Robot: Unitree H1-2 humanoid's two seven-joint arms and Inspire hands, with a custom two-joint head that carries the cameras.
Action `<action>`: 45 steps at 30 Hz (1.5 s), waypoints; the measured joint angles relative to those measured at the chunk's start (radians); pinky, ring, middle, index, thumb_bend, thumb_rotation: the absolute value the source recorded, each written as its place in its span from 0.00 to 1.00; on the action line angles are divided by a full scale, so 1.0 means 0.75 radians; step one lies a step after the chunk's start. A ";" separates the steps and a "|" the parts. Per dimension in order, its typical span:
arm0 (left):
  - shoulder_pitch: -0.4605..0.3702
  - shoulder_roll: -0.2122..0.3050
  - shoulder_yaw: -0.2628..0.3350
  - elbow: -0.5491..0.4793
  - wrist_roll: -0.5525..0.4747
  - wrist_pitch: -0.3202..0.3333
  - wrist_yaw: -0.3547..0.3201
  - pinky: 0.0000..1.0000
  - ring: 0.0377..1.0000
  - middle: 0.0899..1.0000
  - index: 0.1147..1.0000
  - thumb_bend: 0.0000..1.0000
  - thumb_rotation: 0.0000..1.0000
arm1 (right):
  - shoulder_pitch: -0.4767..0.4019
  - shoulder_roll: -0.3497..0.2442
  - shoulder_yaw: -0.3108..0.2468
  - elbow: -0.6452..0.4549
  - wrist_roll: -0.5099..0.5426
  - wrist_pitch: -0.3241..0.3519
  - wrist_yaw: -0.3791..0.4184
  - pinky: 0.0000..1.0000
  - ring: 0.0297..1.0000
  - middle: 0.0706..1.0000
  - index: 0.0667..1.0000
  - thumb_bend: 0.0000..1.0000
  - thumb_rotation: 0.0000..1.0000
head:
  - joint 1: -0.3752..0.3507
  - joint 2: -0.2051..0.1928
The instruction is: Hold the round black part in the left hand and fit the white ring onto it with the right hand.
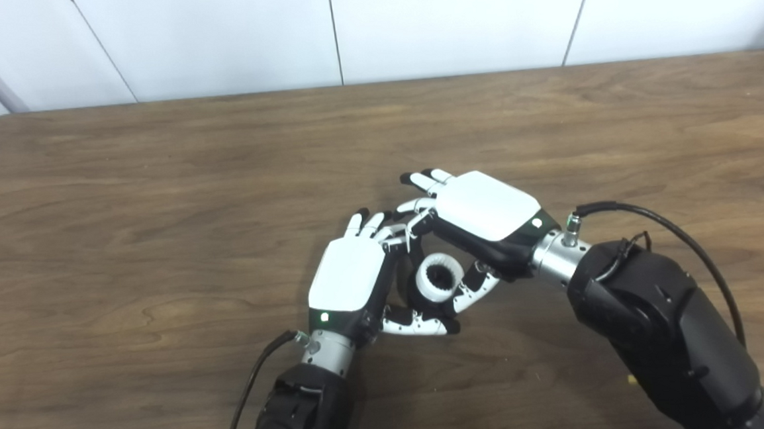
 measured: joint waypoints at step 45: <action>-0.005 -0.001 0.001 0.002 0.010 0.006 0.002 1.00 0.92 0.79 0.42 0.52 0.05 | 0.008 -0.014 -0.005 0.002 -0.037 0.040 0.097 1.00 1.00 0.90 0.64 0.98 0.34 | -0.008 0.000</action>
